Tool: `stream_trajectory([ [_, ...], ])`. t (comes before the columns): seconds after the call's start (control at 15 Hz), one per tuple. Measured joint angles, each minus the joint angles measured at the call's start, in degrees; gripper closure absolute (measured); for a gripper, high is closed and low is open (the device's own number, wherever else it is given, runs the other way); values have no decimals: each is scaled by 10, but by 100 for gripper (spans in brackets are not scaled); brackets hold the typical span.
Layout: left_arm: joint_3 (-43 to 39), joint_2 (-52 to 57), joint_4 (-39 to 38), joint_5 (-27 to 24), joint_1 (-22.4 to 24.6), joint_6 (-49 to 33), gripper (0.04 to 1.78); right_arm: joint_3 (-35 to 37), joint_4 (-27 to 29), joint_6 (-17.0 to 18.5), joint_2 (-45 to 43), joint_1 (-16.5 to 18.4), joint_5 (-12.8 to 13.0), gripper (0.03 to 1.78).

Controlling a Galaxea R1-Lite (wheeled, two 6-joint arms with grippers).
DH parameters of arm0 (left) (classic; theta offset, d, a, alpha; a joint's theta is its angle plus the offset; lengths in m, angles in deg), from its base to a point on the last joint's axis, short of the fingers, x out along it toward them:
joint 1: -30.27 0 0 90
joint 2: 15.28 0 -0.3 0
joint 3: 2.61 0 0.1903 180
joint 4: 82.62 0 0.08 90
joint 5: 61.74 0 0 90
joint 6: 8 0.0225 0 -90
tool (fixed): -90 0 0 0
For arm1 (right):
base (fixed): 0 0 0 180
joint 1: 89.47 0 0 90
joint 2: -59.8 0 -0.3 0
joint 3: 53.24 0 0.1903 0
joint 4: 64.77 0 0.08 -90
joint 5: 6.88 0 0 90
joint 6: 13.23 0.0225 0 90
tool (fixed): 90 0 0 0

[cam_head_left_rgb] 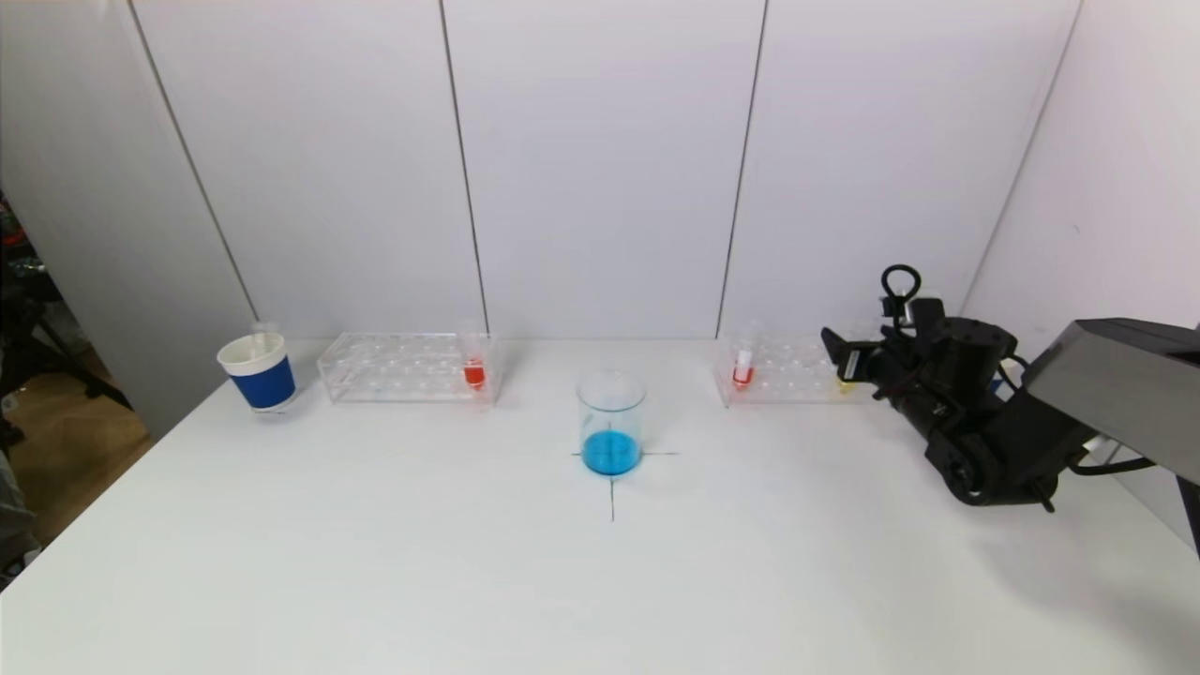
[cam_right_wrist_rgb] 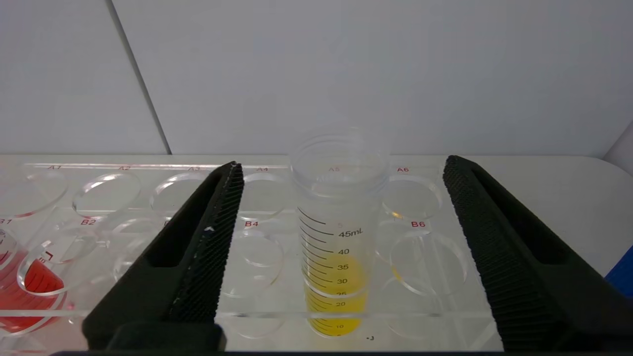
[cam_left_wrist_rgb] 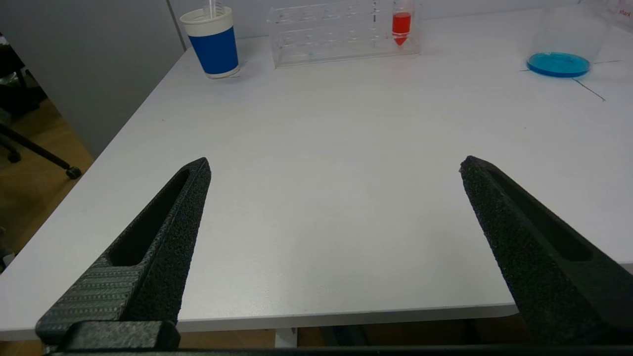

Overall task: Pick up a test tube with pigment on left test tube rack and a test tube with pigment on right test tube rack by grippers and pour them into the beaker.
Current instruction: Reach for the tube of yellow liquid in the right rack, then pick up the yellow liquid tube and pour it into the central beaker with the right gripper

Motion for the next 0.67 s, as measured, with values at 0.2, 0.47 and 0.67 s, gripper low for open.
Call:
stream_trajectory([
  [0.2, 0, 0, 0, 0, 0, 0, 6, -2, 0, 0, 1, 0, 2, 95],
  [0.47, 0, 0, 0, 0, 0, 0, 6, -2, 1, 0, 1, 0, 1, 134],
  [0.67, 0, 0, 0, 0, 0, 0, 6, -2, 1, -1, 2, 0, 1, 133],
])
